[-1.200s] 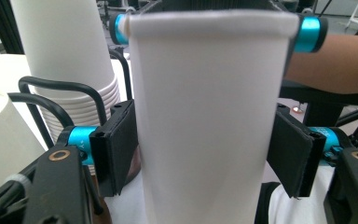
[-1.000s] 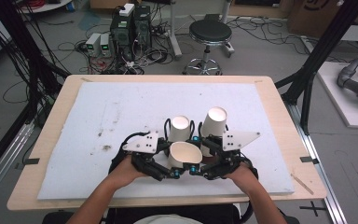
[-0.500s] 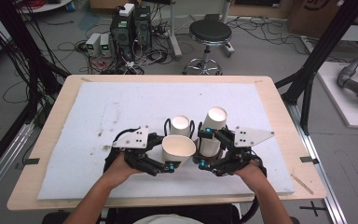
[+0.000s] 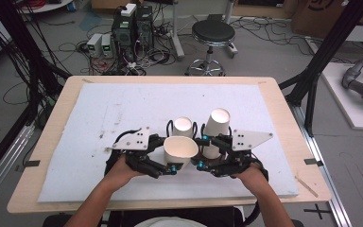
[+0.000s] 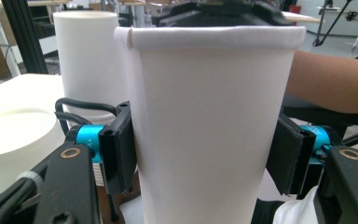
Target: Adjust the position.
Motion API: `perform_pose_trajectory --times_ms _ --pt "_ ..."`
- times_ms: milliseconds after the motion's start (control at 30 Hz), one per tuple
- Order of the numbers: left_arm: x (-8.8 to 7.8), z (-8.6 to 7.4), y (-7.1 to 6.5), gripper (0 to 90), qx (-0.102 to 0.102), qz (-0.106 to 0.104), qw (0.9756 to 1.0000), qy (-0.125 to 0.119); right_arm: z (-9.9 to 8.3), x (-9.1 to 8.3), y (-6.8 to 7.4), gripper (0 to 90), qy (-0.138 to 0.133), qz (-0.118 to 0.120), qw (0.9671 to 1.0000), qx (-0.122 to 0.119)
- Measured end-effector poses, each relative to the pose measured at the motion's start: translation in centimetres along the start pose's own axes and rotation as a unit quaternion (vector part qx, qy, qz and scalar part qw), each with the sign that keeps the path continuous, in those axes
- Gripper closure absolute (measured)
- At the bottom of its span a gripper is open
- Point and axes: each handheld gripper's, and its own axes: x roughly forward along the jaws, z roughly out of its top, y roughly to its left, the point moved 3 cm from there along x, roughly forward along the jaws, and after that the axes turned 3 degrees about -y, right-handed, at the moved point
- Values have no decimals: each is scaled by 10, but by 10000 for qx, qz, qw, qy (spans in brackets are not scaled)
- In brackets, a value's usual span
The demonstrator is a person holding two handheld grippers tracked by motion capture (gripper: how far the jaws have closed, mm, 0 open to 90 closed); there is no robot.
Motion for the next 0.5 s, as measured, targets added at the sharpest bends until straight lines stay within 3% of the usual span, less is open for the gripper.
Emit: perform_pose_trajectory --times_ms 200,367,500 --pt "-6 3 3 354 -3 78 9999 -124 2 -7 -1 384 -99 -20 9999 41" --pt "-15 7 8 354 -9 238 9994 -268 7 -21 -5 357 -173 -201 9996 12" --pt "-29 12 13 355 -24 413 9983 -421 10 -31 -8 307 -67 -335 9994 -47"
